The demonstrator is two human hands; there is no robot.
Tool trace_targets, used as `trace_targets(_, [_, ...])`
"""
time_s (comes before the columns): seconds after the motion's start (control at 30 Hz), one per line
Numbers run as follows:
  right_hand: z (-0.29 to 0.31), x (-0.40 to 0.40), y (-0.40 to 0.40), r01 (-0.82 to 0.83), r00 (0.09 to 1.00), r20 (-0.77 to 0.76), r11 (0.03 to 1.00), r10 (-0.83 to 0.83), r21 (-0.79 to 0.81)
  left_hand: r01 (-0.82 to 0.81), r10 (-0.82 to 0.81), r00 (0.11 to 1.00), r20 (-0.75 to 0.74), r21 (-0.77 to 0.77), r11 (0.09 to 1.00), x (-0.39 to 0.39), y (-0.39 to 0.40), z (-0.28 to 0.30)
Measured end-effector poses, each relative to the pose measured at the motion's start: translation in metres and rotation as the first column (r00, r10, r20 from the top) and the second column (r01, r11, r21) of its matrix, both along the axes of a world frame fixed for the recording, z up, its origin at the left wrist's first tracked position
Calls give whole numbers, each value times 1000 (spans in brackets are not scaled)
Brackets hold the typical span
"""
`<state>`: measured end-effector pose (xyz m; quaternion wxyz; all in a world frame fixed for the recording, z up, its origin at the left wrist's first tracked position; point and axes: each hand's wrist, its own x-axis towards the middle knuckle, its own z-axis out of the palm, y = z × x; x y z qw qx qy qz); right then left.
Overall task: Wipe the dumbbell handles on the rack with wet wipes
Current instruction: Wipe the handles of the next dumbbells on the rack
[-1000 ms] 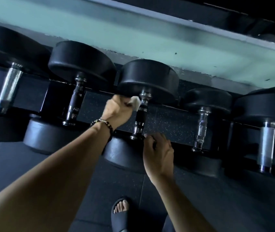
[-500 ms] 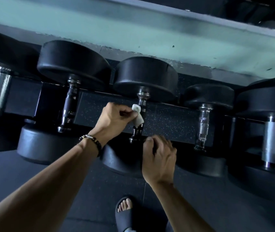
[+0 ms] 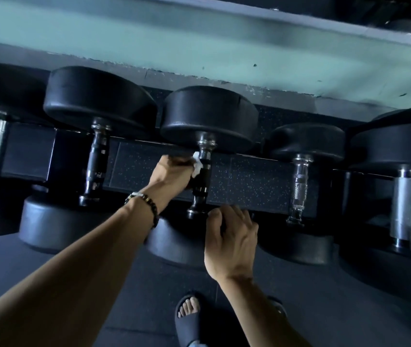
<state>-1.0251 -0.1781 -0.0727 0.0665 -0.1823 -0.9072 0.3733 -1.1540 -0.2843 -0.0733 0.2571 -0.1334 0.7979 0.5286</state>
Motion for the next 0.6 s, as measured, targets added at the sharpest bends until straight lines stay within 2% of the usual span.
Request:
trace_targets(0.1, [-1, 1, -1, -2, 1000, 27, 1000, 2, -2, 90, -88, 994, -69, 26, 996, -6, -3, -3])
trace_targets(0.23, [-3, 0, 1, -16, 999, 33, 1000, 15, 4, 75, -86, 984, -154, -79, 994, -14, 2, -3])
trace_targets(0.3, [-2, 0, 0, -25, 999, 26, 1000, 24, 5, 139, -154, 976, -151, -110, 984, -3, -8, -1])
trace_targets(0.4, [0, 0, -1, -21, 999, 28, 1000, 21, 13, 200, -209, 975, -70, -114, 973, 9, -14, 10])
trace_targets(0.47, [0, 0, -1, -16, 999, 31, 1000, 15, 19, 170, -218, 959, -181, -250, 953, 1, -6, 12])
trace_targets(0.5, [-1, 1, 0, -15, 999, 29, 1000, 14, 23, 105, -181, 951, -249, -291, 951, -5, 0, 12])
trace_targets(0.57, [-1, 0, 0, -16, 1000, 16, 999, 16, 30, -24, -55, 951, -305, -250, 968, -16, 7, 7])
trace_targets(0.6, [-2, 0, 1, -19, 1000, 21, 999, 19, 26, -41, -27, 959, -283, -232, 972, -17, 7, 3])
